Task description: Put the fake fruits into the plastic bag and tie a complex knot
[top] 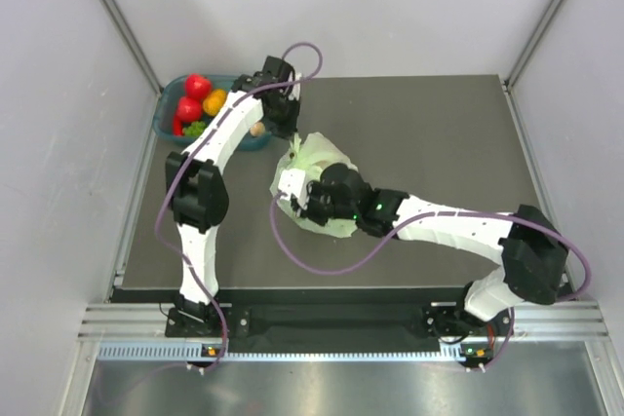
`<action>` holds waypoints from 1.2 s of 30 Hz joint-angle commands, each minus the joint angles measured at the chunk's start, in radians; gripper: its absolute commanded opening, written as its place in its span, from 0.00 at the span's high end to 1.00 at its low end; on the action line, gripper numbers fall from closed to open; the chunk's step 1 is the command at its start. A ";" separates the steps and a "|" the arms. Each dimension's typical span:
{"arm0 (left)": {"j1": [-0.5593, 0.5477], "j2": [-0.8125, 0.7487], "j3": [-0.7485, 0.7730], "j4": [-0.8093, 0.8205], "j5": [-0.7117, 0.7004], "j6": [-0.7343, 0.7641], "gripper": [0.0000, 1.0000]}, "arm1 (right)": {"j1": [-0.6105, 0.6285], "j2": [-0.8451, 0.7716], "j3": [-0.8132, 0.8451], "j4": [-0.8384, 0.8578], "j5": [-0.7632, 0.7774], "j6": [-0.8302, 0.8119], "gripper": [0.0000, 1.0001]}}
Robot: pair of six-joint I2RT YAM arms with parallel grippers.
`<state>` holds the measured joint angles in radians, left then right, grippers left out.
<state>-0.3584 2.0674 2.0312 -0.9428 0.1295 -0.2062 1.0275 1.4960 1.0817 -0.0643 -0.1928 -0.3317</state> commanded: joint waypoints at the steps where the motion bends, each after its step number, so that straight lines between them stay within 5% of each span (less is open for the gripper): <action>1: 0.072 0.121 0.073 0.337 -0.202 0.031 1.00 | 0.238 0.010 -0.109 -0.088 -0.307 0.131 1.00; 17: 0.072 0.088 0.072 0.322 -0.234 0.048 1.00 | 0.261 -0.057 -0.095 -0.181 -0.290 0.088 1.00; 29: -0.026 -0.105 0.055 0.314 -0.278 0.039 1.00 | -0.018 -0.088 0.075 -0.227 -0.281 0.069 1.00; 36: -0.071 -0.060 0.107 0.311 -0.300 0.040 1.00 | -0.026 -0.056 0.124 -0.243 -0.312 0.053 1.00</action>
<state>-0.4591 1.9556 2.0613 -0.8631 -0.0292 -0.1844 0.9653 1.4361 1.1912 -0.2039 -0.3016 -0.3138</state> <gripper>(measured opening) 0.011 0.010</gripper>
